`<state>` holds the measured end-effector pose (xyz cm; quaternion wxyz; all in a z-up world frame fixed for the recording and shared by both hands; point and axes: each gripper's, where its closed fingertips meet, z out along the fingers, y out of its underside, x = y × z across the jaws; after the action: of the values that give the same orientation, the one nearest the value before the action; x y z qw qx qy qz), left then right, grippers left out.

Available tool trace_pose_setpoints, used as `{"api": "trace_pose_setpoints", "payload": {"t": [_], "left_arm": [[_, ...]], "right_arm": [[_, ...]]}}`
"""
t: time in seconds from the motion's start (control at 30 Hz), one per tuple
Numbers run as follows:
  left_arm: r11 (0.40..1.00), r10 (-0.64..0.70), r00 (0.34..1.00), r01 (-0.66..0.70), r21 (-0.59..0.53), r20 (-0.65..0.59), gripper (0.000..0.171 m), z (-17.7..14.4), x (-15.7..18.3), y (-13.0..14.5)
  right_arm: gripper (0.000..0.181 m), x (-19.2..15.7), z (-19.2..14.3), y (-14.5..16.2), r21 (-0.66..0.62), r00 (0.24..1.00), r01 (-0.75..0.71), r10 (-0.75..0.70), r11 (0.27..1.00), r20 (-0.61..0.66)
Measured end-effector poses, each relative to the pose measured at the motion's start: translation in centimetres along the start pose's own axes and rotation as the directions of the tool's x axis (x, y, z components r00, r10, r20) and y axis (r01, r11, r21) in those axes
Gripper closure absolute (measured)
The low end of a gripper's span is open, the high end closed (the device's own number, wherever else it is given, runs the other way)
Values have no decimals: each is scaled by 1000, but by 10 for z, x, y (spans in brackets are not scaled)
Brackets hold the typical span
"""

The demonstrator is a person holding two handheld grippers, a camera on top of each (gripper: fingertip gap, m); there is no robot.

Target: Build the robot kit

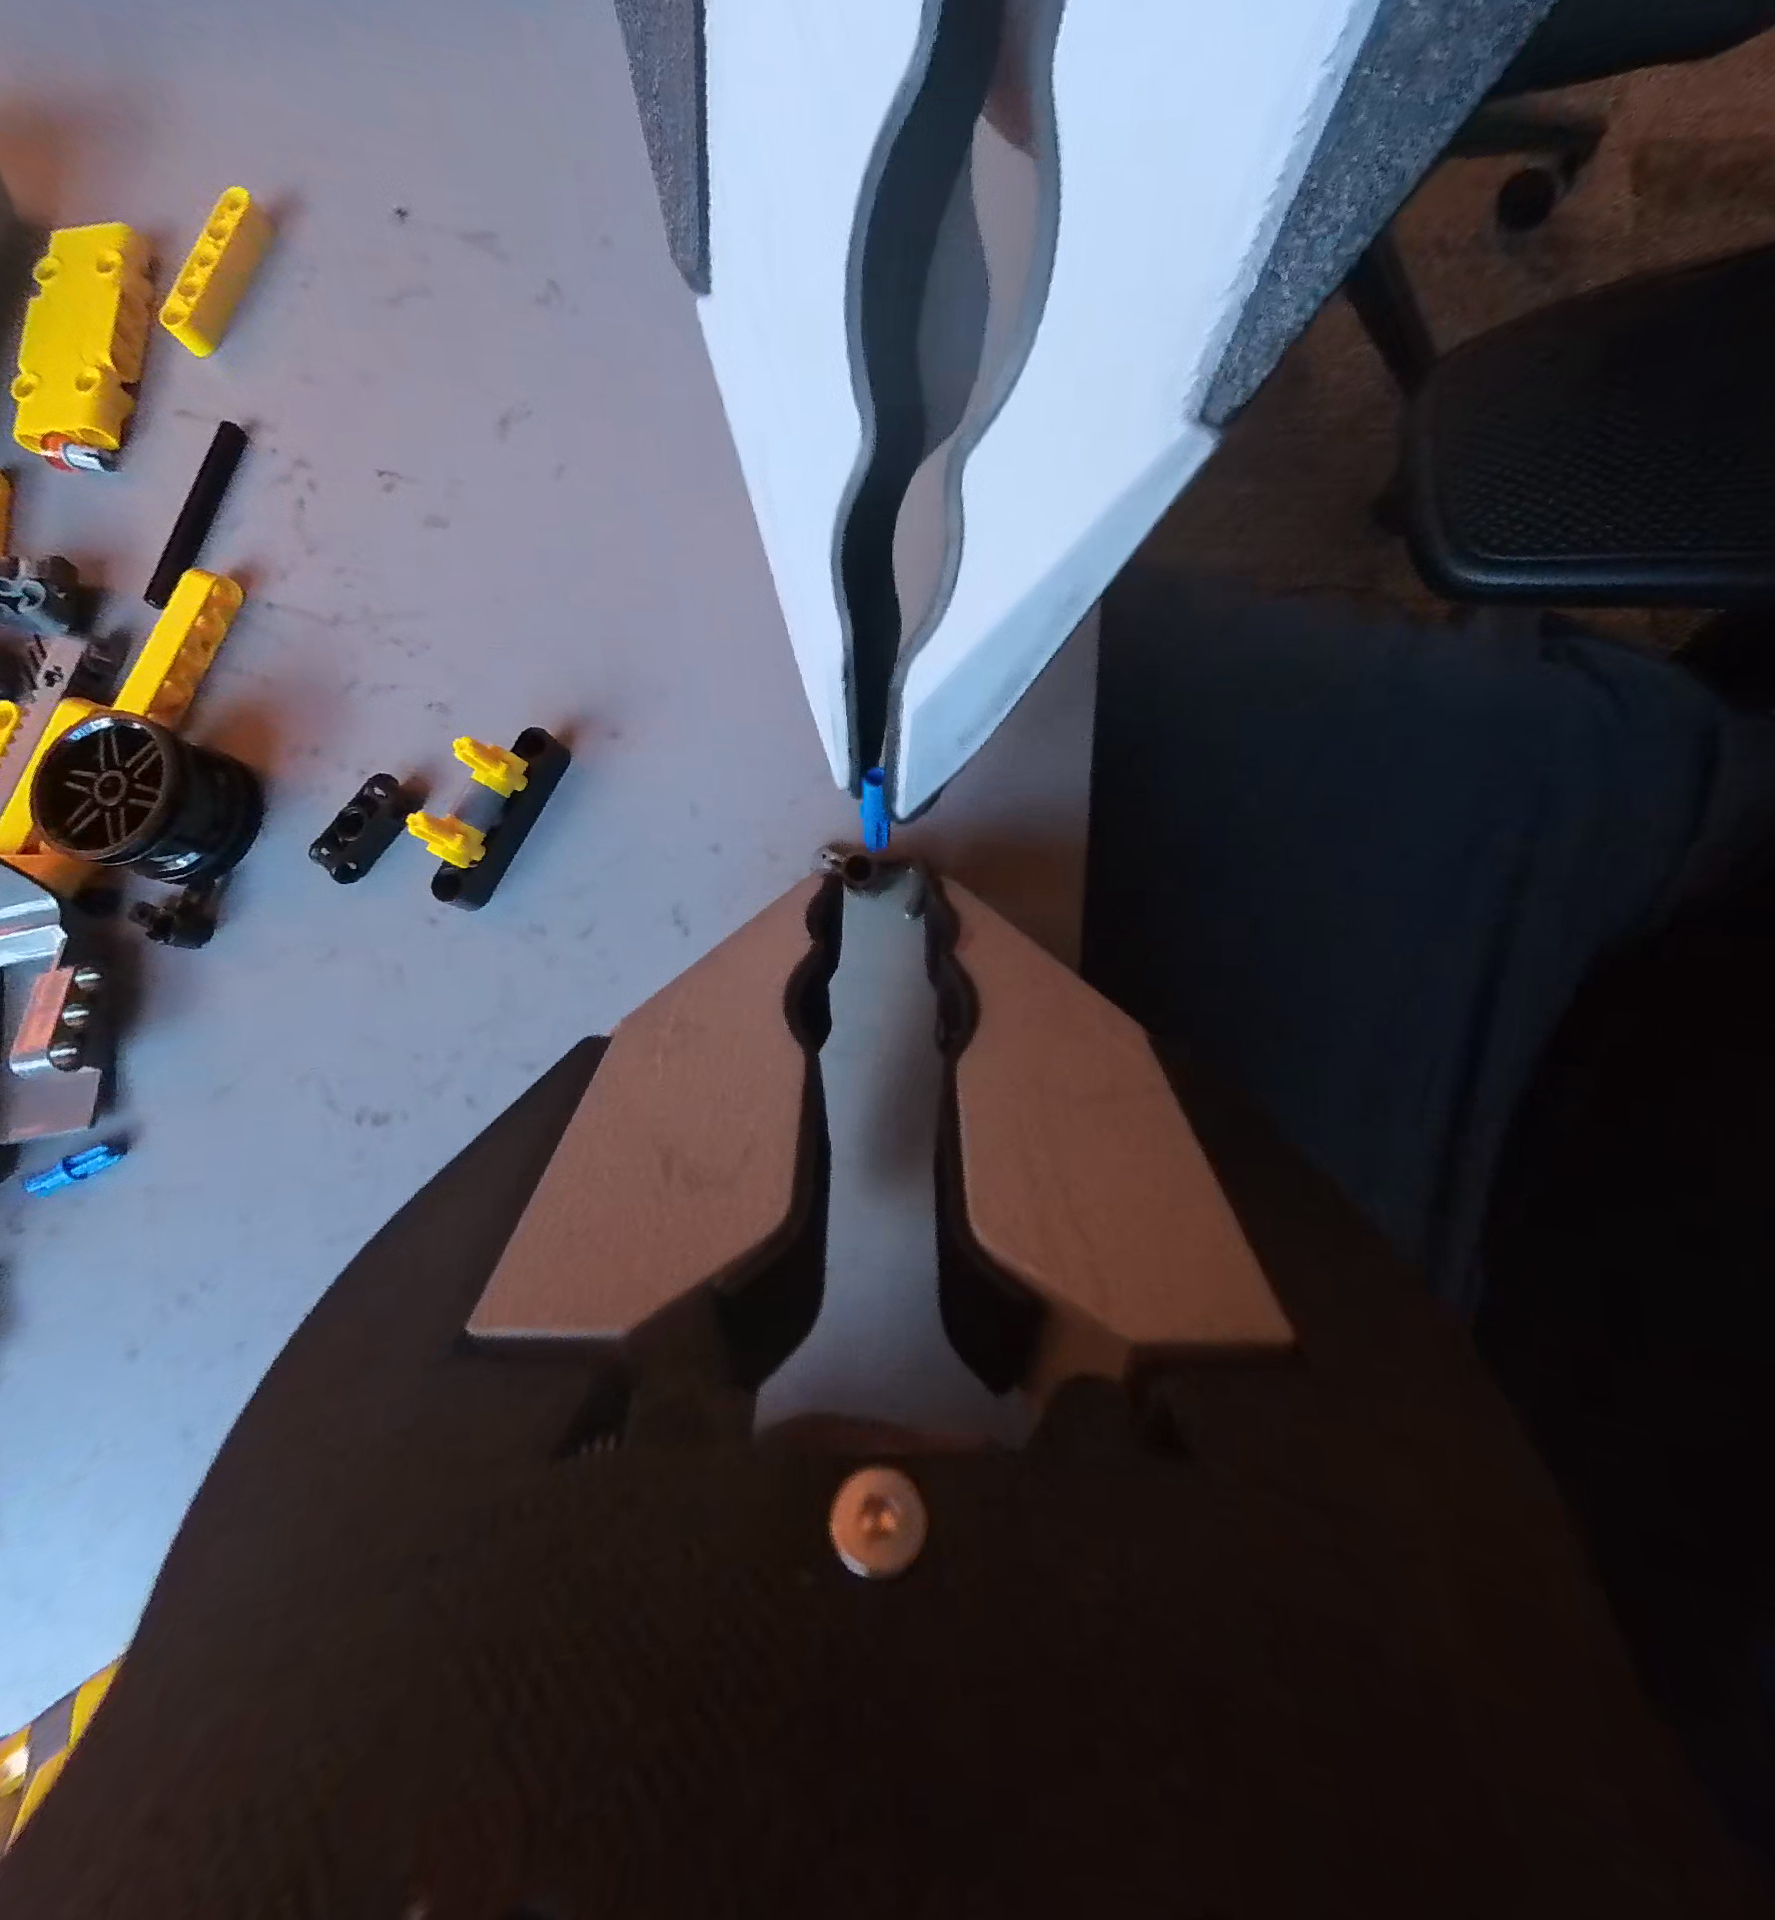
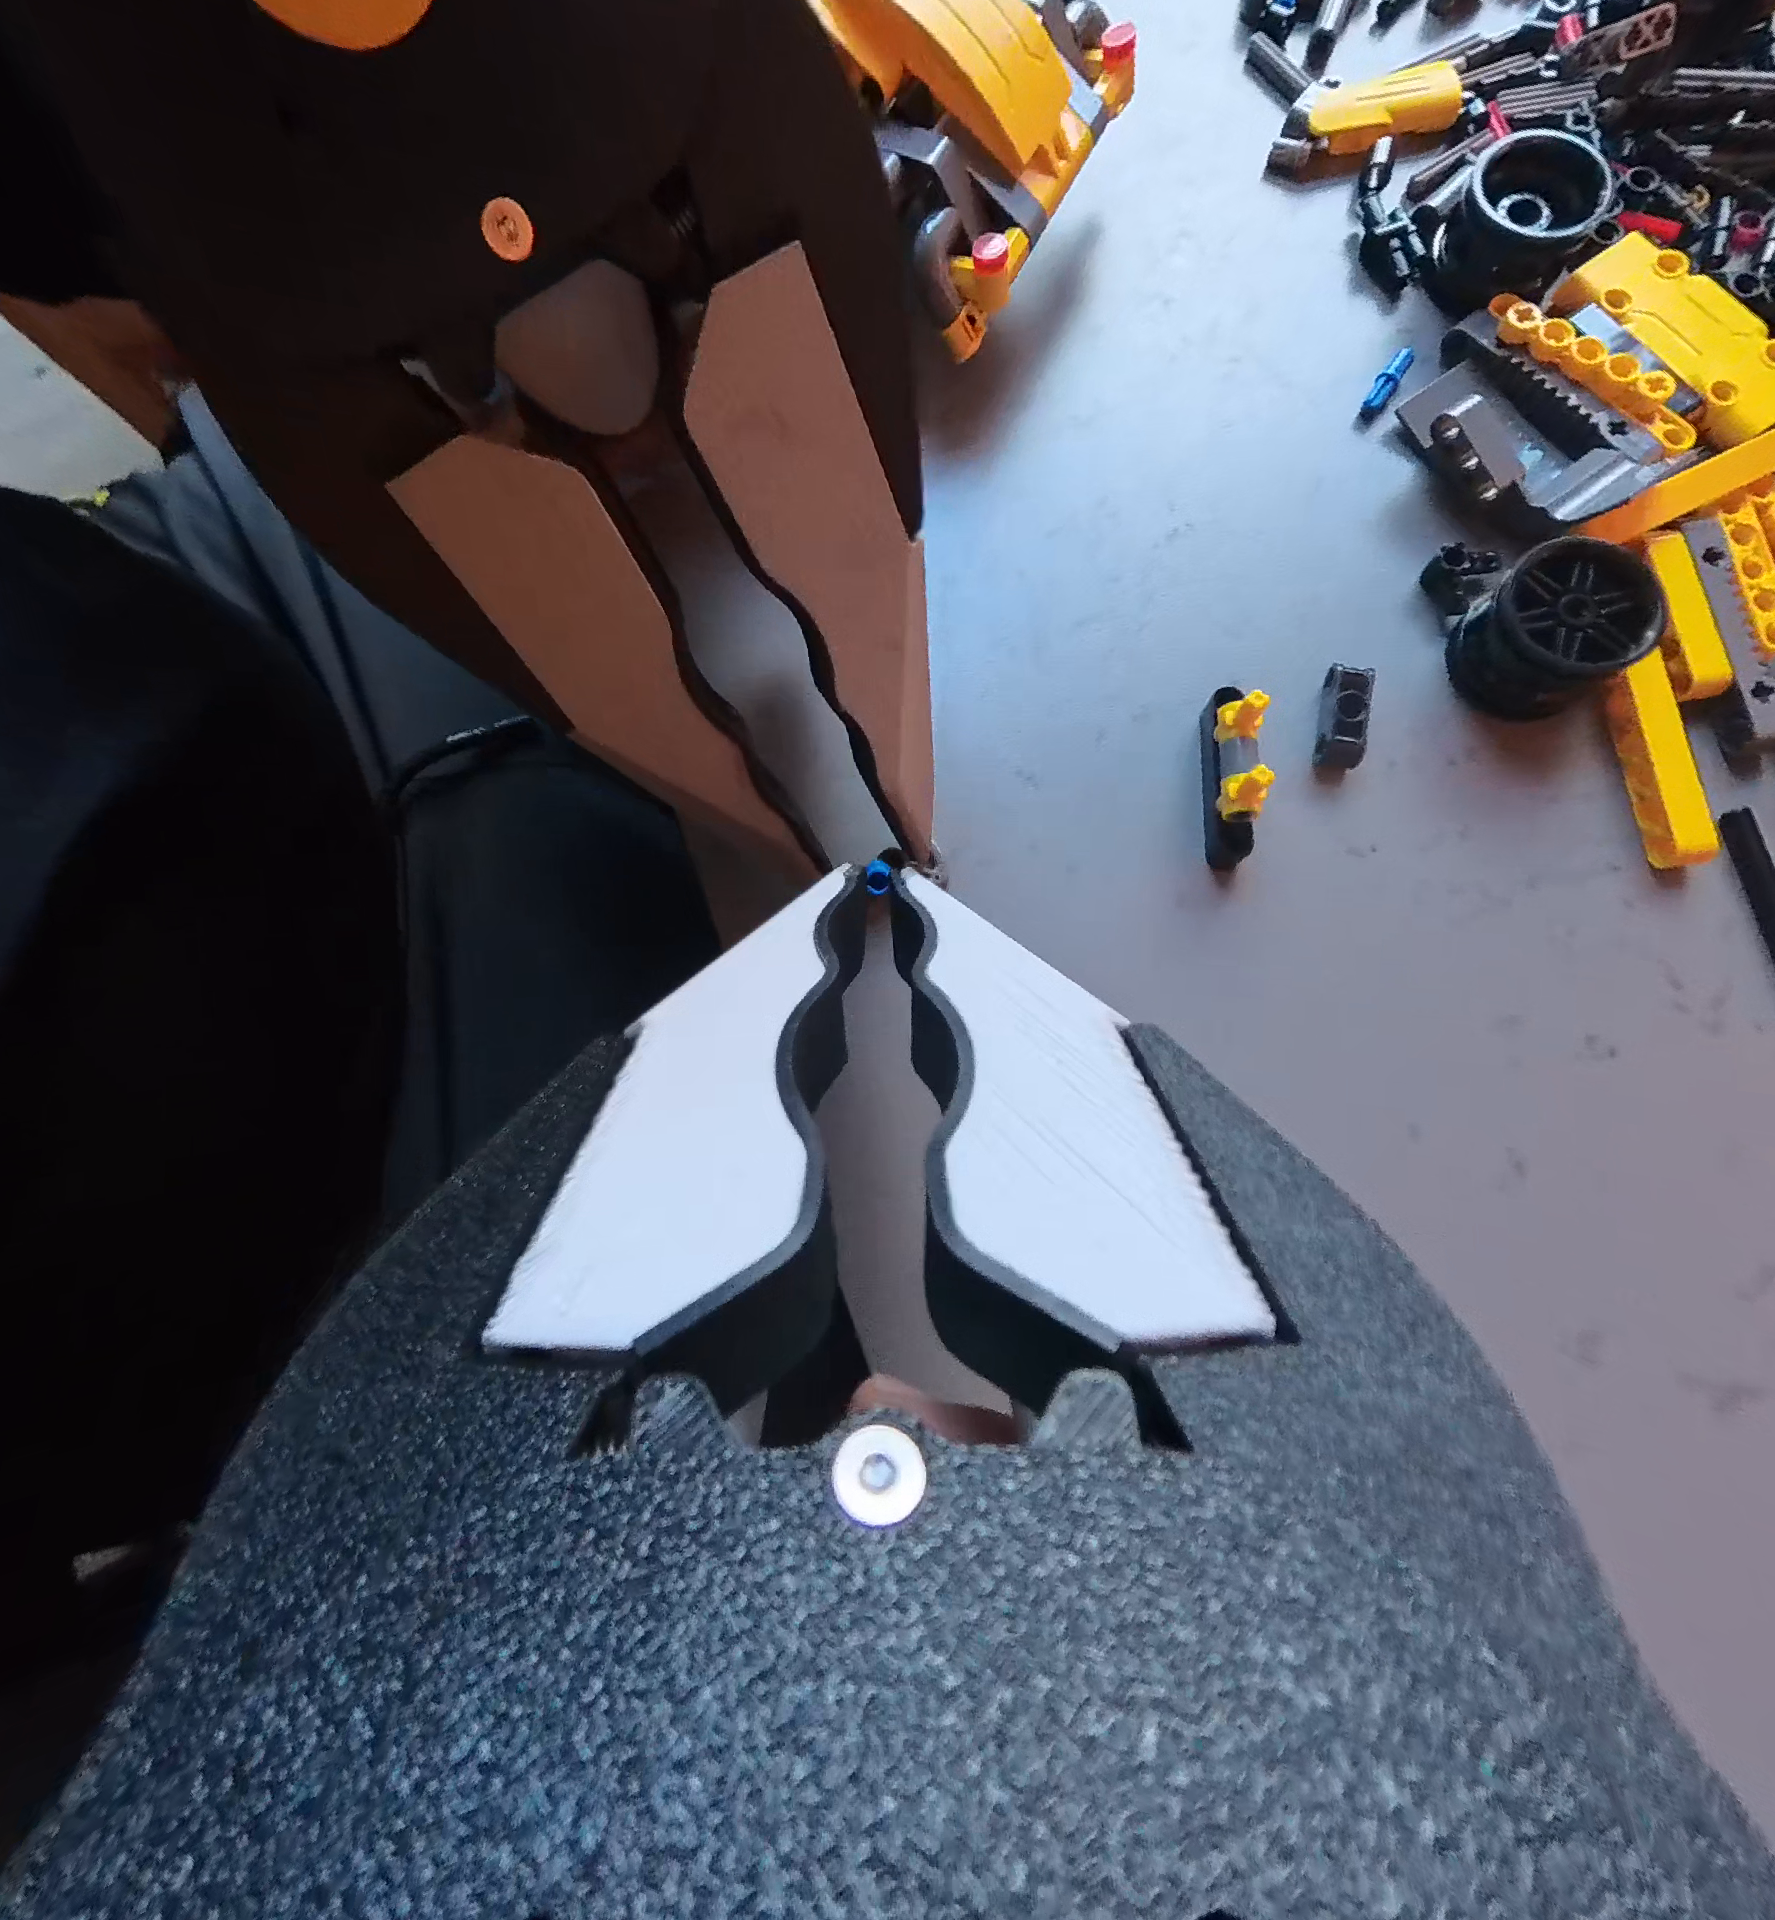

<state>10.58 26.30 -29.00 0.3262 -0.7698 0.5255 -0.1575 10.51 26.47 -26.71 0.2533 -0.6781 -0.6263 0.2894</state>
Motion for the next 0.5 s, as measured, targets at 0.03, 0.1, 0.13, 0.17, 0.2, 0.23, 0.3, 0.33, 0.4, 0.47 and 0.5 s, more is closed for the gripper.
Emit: {"api": "trace_pose_setpoints", "payload": {"t": [0.03,0.1,0.13,0.17,0.2,0.23,0.3,0.33,0.4,0.47,0.5], "left_arm": [[1000,-1,1000,1,0,2,159,0,0,0],[1000,-10,1000,10,2,5,159,0,-1,0],[1000,-16,1000,16,6,3,159,0,-1,-1],[1000,-24,1000,24,9,-4,159,-1,0,-1],[999,-35,999,35,12,-15,159,-1,1,-1],[999,-50,998,50,14,-31,159,-1,3,-1],[995,-91,993,93,20,-70,154,-1,9,-1],[994,-106,991,108,23,-81,154,-1,12,-1],[993,-114,991,116,30,-66,153,-3,12,0],[992,-117,991,120,43,-56,154,-6,12,-1],[991,-118,991,121,50,-60,153,-7,13,-3]], "right_arm": [[178,0,1,0,-6,1000,15,-15,1000,0],[178,0,1,0,-13,999,40,-40,999,1],[178,0,2,0,-16,999,47,-47,999,4],[178,1,2,0,-18,999,54,-53,998,5],[178,1,2,0,-21,998,58,-58,998,7],[178,1,2,1,-24,998,61,-61,998,11],[178,0,2,2,-29,998,67,-67,997,19],[178,-2,2,3,-27,997,70,-70,997,29],[178,-7,0,3,-16,996,79,-78,997,39],[178,-8,-2,4,-11,996,78,-78,997,38],[178,-7,-2,5,-8,997,76,-75,997,36]]}}
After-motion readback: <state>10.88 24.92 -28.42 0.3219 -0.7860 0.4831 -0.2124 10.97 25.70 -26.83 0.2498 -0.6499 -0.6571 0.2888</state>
